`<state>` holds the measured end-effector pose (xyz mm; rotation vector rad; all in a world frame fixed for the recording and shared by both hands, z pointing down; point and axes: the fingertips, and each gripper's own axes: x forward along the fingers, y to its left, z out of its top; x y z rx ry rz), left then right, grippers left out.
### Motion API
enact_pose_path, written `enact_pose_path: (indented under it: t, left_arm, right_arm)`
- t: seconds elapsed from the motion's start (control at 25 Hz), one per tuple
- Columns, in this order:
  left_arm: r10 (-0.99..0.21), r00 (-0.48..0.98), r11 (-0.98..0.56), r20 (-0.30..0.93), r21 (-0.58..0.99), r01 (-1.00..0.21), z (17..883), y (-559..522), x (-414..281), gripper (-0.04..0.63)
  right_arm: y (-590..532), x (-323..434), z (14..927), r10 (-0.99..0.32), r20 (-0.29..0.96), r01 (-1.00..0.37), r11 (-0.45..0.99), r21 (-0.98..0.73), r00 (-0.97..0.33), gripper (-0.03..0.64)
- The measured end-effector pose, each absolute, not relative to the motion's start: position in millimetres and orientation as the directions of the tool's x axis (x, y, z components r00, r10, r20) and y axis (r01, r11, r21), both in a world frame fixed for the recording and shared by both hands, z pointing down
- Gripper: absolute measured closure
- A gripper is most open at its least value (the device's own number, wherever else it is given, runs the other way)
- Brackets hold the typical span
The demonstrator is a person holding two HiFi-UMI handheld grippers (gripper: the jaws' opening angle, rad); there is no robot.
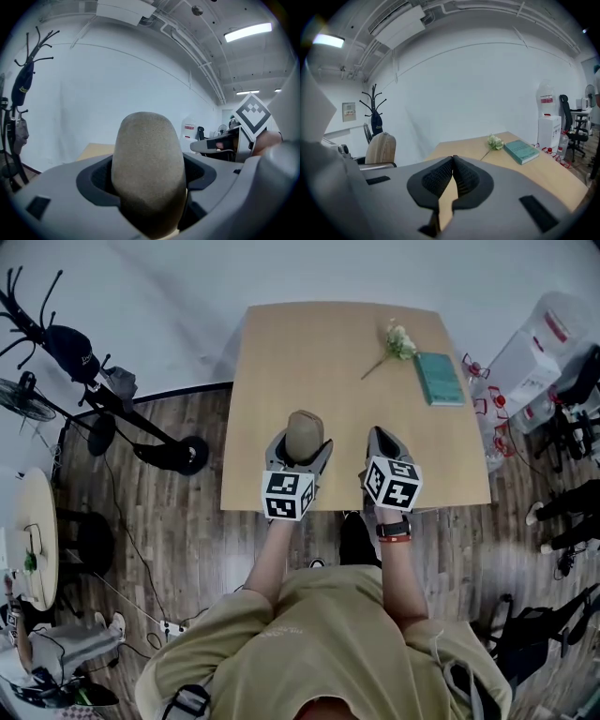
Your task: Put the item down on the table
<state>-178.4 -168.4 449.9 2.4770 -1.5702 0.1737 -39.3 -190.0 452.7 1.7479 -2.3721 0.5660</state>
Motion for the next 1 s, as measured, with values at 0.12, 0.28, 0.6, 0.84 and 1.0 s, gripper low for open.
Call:
enact_pose_path:
  t: [0.12,0.28,0.6,0.84,1.0]
  left_arm:
    - [-0.876,0.426,-0.413,0.228,0.105,-0.905,453.3,-204.6,-169.6,0.217]
    - [-0.857,0.440,-0.436,0.269,0.078,-0.896,460.4,-244.9,-153.0,0.218]
    - [-0.823,0.446,-0.457,0.351,0.058,-0.888,494.1,-314.3,-140.3,0.218]
    - [-0.779,0.463,-0.495,0.423,0.038,-0.868,530.5,-353.4,-123.5,0.218]
    - [-0.744,0.465,-0.512,0.480,0.037,-0.858,552.5,-373.8,-117.7,0.218]
  right_arm:
    - [-229.9,-37.4,454.7,-0.880,0.340,-0.938,0.272,-0.214,-0.332,0.617]
    - [-271.9,-31.5,463.8,-0.862,0.355,-0.927,0.291,-0.238,-0.362,0.617]
    - [-339.2,-19.0,486.4,-0.838,0.396,-0.922,0.294,-0.251,-0.375,0.616]
    - [-375.2,-4.6,502.8,-0.824,0.430,-0.925,0.284,-0.254,-0.370,0.615]
    - [-396.6,-1.5,518.6,-0.809,0.450,-0.921,0.281,-0.269,-0.378,0.616]
